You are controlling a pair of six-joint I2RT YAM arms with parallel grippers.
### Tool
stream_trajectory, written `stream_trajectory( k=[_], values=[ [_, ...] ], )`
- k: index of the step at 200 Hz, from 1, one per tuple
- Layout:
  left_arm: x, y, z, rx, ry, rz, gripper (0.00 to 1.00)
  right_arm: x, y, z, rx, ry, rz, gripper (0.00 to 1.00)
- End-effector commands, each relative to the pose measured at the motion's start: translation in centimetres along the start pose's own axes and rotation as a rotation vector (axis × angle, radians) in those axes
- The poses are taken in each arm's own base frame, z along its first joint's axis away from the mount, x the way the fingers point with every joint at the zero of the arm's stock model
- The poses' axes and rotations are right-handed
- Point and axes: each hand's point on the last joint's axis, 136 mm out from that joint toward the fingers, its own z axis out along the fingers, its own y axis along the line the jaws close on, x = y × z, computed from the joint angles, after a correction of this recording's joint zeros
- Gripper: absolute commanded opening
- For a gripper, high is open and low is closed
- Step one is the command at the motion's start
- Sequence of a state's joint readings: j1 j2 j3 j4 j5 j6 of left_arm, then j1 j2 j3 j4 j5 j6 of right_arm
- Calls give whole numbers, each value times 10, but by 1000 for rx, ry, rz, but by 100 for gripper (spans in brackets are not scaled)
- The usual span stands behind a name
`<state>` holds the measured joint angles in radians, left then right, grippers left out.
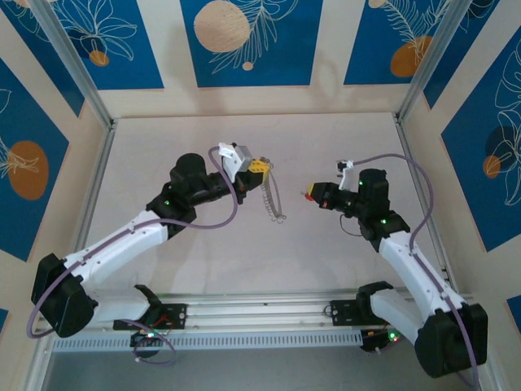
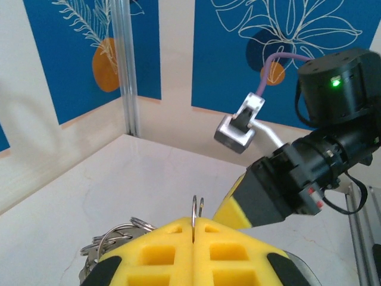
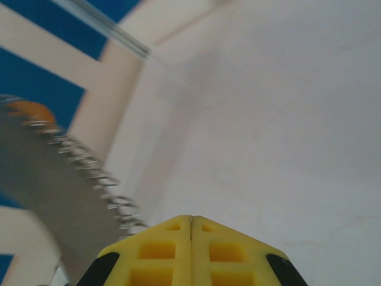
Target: Put the keys on the keyring
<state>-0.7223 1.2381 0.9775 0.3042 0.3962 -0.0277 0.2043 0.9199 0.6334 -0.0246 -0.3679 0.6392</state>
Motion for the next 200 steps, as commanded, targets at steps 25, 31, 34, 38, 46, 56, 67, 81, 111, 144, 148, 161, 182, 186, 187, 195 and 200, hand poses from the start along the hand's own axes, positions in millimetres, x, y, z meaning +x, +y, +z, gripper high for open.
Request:
stream_trajectory(
  k=[25,31,34,38,46,56,67,81,111,144,148,161,182,186,187,195,200],
  values=[
    [-29,-15,5,91,-45,15,0,-18,84,-37,-332,-65,-194,0],
    [-31,-16,6,98,-44,14,0,-20,89,-40,-346,-76,-209,0],
    [-32,-16,7,101,-44,15,0,-22,92,-41,-352,-83,-216,0],
    [-32,-16,8,105,-40,12,0,-23,94,-43,-359,-90,-225,0],
    [-33,-17,9,114,-36,10,0,-26,101,-46,-375,-107,-244,0],
    [-34,-18,10,123,-34,9,0,-31,108,-49,-392,-126,-263,0],
    [-35,-19,11,134,-31,8,0,-35,117,-52,-410,-144,-288,0],
    [-37,-21,12,143,-31,10,0,-38,127,-54,-424,-165,-324,0],
    [-37,-21,15,154,-30,8,0,-45,150,-57,-442,-201,-408,0],
    [-38,-24,17,181,-28,5,0,-49,169,-53,-442,-221,-495,0],
    [-37,-25,17,185,-26,4,0,-49,170,-52,-441,-221,-504,0],
    [-38,-27,18,197,-24,3,0,-50,173,-48,-437,-223,-527,0],
    [-39,-29,17,210,-25,2,0,-52,176,-41,-436,-218,-545,0],
    [-39,-30,18,213,-23,0,0,-52,176,-41,-435,-218,-547,0],
    [-39,-30,17,214,-24,1,0,-52,176,-40,-436,-218,-548,0],
    [-41,-31,17,217,-27,1,0,-53,177,-38,-435,-218,-552,0],
    [-41,-31,17,218,-26,-1,0,-53,177,-37,-434,-217,-555,0]
  ],
)
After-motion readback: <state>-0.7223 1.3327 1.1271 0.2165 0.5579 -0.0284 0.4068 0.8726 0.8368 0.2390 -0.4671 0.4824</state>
